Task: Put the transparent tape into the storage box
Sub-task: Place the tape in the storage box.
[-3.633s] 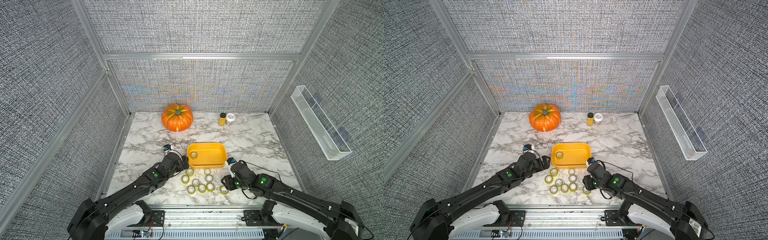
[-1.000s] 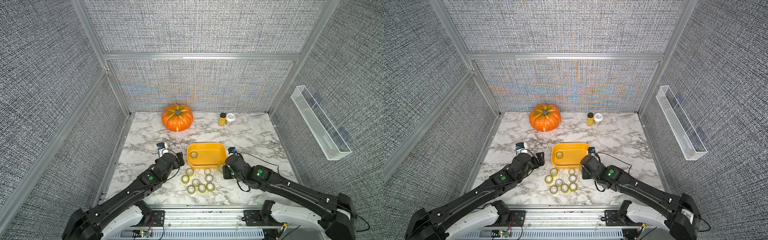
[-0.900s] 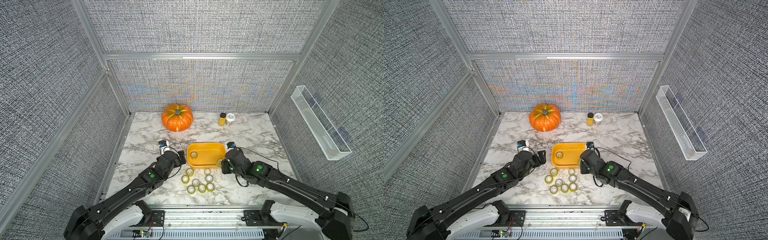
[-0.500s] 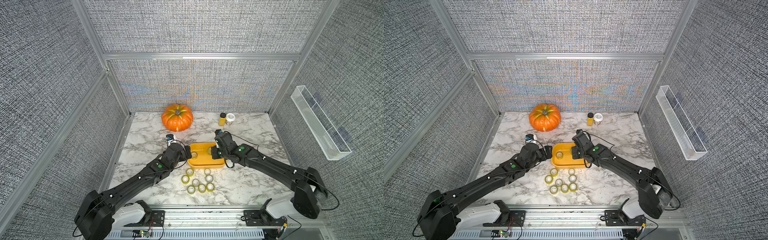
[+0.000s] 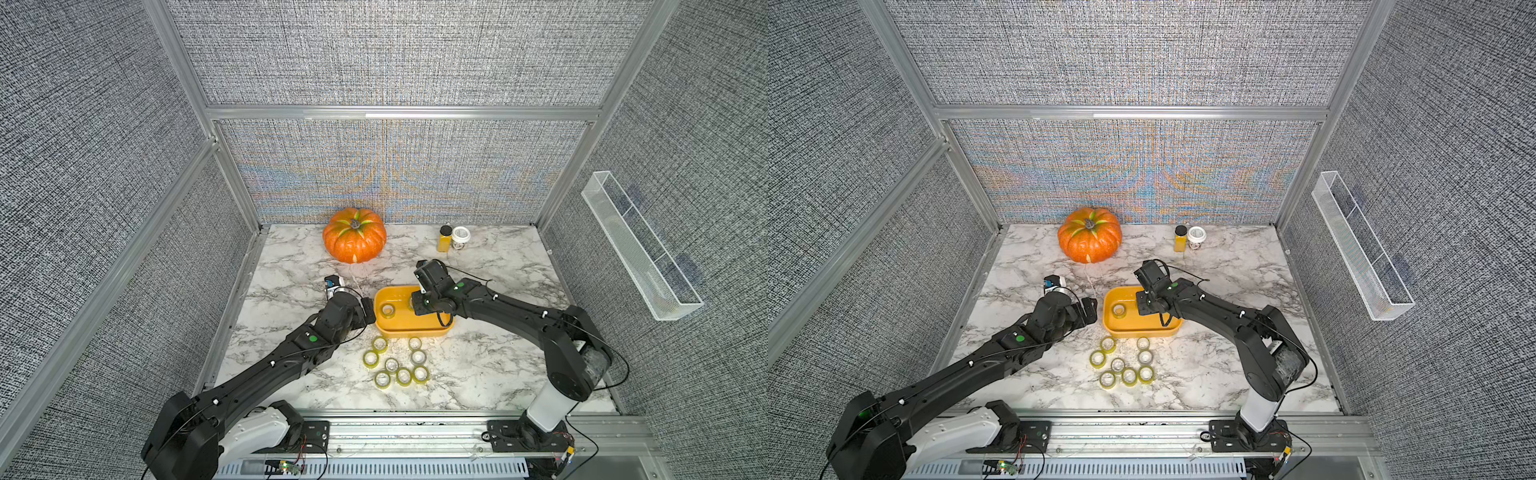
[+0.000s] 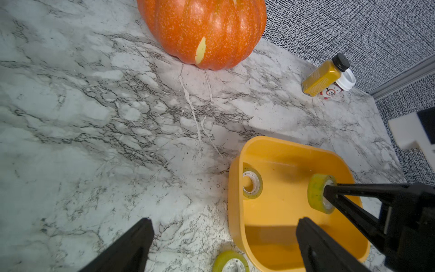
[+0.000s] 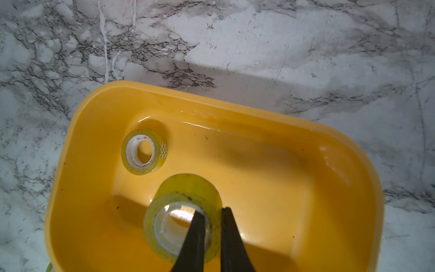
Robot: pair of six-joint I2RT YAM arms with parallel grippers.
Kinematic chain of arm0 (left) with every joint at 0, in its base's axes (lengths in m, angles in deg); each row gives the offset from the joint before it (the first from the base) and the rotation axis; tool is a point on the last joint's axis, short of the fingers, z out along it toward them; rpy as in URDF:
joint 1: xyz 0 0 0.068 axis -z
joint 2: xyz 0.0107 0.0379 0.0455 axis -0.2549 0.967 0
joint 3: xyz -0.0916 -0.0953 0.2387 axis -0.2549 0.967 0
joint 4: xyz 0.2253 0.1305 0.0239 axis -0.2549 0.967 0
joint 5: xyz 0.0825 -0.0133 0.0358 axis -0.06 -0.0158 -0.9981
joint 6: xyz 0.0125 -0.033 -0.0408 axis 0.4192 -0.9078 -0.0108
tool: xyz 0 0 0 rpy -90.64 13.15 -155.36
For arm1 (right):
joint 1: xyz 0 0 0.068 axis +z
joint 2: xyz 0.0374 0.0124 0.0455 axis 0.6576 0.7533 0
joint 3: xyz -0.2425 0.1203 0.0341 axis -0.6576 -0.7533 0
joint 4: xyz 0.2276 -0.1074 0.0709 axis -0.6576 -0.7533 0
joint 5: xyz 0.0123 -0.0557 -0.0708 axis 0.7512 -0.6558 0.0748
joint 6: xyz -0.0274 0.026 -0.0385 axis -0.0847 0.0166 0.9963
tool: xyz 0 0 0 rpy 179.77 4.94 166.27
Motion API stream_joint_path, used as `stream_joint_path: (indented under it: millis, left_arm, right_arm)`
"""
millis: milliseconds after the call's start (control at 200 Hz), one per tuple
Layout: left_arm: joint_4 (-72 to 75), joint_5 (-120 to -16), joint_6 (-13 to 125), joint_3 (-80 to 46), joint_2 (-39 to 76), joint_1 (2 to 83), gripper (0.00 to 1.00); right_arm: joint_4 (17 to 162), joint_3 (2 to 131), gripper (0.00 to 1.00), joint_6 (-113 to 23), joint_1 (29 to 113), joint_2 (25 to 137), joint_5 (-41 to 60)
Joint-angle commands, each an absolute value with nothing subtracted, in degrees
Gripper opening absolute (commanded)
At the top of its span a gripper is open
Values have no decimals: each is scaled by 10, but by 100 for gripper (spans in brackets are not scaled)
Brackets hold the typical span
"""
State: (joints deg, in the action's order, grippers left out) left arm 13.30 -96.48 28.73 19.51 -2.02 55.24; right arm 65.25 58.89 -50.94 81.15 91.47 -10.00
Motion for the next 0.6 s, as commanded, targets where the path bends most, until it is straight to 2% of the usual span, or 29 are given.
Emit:
stream_joint_path:
  millis: [0, 110, 190, 235, 310, 365, 506, 591]
  left_arm:
    - [129, -966, 287, 202, -22, 549, 100]
    - [125, -962, 287, 205, -17, 548, 100]
    - [121, -960, 287, 205, -10, 547, 100]
    - [123, -956, 287, 202, -6, 547, 100]
    - [123, -951, 288, 200, -6, 547, 100]
    - [122, -953, 287, 203, -8, 547, 100]
    - [136, -958, 287, 203, -23, 547, 100]
    - [138, -965, 284, 210, -40, 546, 100]
  right_arm:
    - [644, 598, 0, -502, 810, 932, -111]
    - [648, 601, 0, -500, 812, 953, -99]
    - [651, 604, 4, -500, 814, 966, -92]
    - [648, 608, 11, -501, 815, 974, -90]
    - [648, 610, 32, -500, 817, 981, -91]
    - [646, 610, 42, -502, 818, 982, -96]
    - [642, 604, 53, -505, 820, 951, -107]
    - [640, 599, 54, -503, 822, 915, -113]
